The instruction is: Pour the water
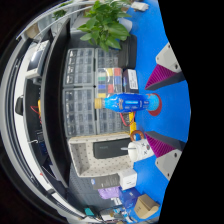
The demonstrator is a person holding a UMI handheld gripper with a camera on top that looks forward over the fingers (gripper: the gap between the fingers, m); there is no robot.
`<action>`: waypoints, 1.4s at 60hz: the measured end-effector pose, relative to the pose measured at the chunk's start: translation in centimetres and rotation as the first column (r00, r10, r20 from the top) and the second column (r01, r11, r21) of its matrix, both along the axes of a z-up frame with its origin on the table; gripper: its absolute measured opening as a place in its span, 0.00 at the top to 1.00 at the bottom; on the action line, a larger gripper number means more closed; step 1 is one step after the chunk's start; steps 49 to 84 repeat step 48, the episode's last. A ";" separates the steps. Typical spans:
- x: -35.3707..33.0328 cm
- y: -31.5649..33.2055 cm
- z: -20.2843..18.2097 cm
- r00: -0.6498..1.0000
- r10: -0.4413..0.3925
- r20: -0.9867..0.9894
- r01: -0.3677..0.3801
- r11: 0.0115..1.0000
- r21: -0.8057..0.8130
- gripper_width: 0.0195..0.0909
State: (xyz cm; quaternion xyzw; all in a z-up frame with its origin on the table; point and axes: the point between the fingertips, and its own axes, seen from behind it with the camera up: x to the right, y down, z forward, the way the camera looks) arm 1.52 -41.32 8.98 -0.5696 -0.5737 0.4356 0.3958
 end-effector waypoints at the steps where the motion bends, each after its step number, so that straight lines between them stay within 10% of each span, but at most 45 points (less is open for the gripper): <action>1: 0.3 0.1 0.0 1.000 -0.006 0.003 0.006 1.000 -0.001 0.09; 23: 4.4 2.2 2.6 0.994 -0.107 0.000 0.107 0.994 0.031 0.11; 84: 6.9 1.8 4.5 0.996 -0.091 0.006 0.091 0.994 0.065 0.10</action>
